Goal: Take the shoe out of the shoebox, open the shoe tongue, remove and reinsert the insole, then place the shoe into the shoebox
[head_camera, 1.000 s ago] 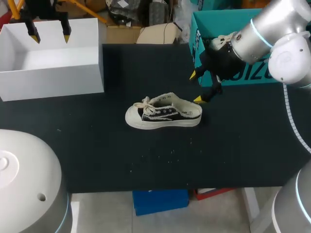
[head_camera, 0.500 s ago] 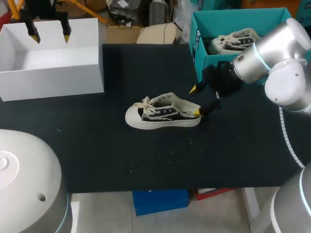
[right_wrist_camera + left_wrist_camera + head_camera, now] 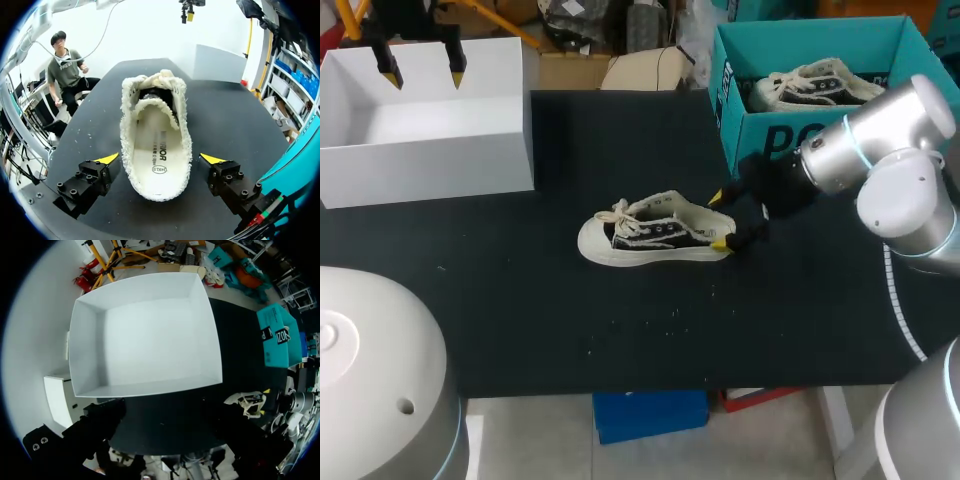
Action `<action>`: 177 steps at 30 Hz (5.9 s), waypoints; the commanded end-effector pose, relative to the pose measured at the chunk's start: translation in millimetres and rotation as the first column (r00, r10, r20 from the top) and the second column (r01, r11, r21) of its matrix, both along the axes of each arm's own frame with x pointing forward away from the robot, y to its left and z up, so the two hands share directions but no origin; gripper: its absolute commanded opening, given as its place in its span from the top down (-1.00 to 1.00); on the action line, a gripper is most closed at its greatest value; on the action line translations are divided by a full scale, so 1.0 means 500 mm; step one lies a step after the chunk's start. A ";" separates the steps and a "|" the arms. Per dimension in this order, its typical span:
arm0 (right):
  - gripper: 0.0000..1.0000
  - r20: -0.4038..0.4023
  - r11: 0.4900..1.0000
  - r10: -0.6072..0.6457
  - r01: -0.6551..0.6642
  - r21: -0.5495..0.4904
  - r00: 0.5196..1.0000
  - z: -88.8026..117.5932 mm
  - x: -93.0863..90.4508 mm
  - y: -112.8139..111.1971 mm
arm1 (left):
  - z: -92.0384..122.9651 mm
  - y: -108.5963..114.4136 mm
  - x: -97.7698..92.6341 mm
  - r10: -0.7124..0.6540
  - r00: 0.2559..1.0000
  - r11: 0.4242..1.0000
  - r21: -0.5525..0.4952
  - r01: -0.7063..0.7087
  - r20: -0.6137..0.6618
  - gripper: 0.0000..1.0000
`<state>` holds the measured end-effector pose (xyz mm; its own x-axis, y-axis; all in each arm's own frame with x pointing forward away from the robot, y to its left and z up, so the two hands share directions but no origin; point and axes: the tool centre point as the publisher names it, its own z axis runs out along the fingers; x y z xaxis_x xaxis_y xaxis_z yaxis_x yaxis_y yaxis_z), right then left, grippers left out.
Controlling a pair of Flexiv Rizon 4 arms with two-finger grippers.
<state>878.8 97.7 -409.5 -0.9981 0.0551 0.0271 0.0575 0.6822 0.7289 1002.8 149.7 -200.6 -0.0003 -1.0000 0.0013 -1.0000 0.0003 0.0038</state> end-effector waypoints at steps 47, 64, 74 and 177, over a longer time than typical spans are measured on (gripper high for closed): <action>1.00 -0.043 0.994 -0.053 0.057 0.089 0.998 -0.069 -0.008 0.032 | 0.046 -0.273 -0.173 -0.018 0.997 0.998 0.057 0.014 0.069 -1.00; 1.00 -0.043 0.994 -0.053 0.057 0.089 0.998 -0.069 -0.008 0.032 | 0.044 -0.310 -0.193 -0.047 0.997 0.999 0.005 0.047 0.069 -1.00; 1.00 -0.043 0.994 -0.053 0.057 0.089 0.998 -0.069 -0.008 0.032 | 0.036 -0.492 -0.225 0.019 1.000 0.997 0.079 -0.020 0.013 -1.00; 1.00 -0.043 0.994 -0.053 0.057 0.089 0.998 -0.069 -0.008 0.032 | -0.256 -0.710 -0.248 -0.181 0.982 0.911 0.368 0.188 -0.053 1.00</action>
